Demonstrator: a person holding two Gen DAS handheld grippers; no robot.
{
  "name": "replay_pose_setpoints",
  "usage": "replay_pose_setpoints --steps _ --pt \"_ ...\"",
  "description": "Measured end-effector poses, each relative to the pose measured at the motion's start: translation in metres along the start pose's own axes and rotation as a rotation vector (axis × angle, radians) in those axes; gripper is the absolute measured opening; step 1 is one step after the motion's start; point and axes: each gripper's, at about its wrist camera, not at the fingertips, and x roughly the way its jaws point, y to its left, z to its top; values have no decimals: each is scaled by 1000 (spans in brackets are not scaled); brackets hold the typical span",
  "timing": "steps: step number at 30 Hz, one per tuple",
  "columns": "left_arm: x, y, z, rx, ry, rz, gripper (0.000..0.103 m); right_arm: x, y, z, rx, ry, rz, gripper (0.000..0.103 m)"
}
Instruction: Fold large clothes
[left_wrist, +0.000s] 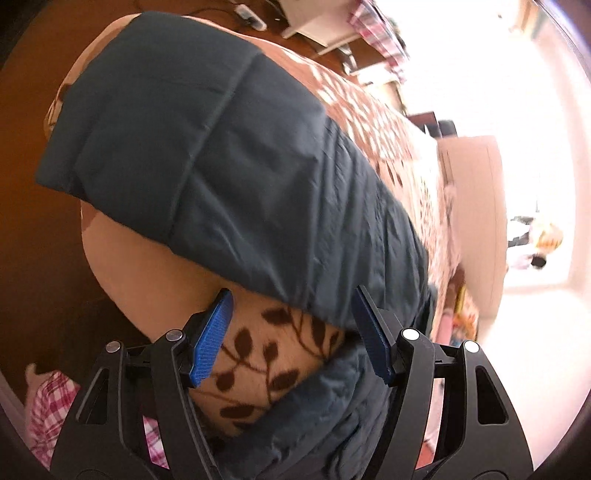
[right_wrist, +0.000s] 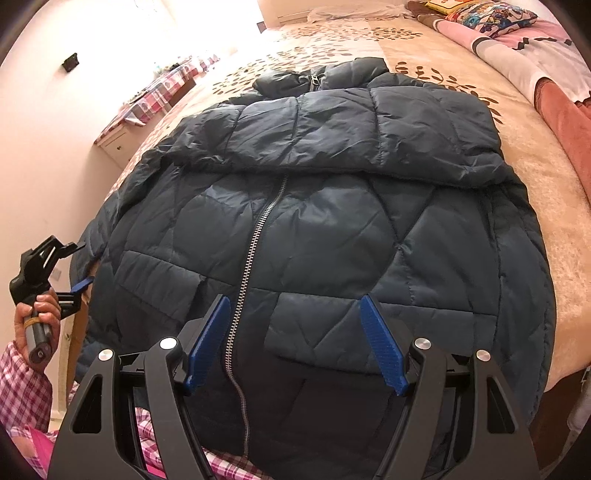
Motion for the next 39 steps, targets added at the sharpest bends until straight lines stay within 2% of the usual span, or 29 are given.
replay_pose_setpoints --steps 5,8,12,13,15,19,21,25,28,33,37,39 --pt "8 12 7 -106 -34 -51 65 -1 1 1 -10 -6 0 72" --pt "7 9 5 -98 -83 -22 51 0 1 0 -10 -4 0 72" --pt "4 11 12 -42 -125 51 14 1 -2 0 5 -3 3 72" --pt "1 13 14 -30 -134 59 9 2 -2 0 7 -1 4 72" --pt "-4 5 17 29 -162 82 5 3 -3 0 10 1 6 71" --pt "-23 -35 12 270 -278 179 3 3 -5 0 20 -2 10 72" --pt "-32 -64 5 410 -339 195 3 2 -6 0 29 -4 11 72" --pt "-52 -118 -8 629 -422 159 3 2 -11 0 47 -11 14 72" --pt "-65 -162 -27 788 -455 95 2 1 -14 -1 61 -19 19 72" --pt "-74 -229 -74 1008 -433 -41 2 -2 -21 -2 87 -36 29 72" --pt "-63 -266 -126 1173 -343 -135 2 -6 -30 -3 112 -56 41 72" --pt "-51 -278 -157 1268 -292 -150 2 -7 -33 -4 122 -64 46 72"
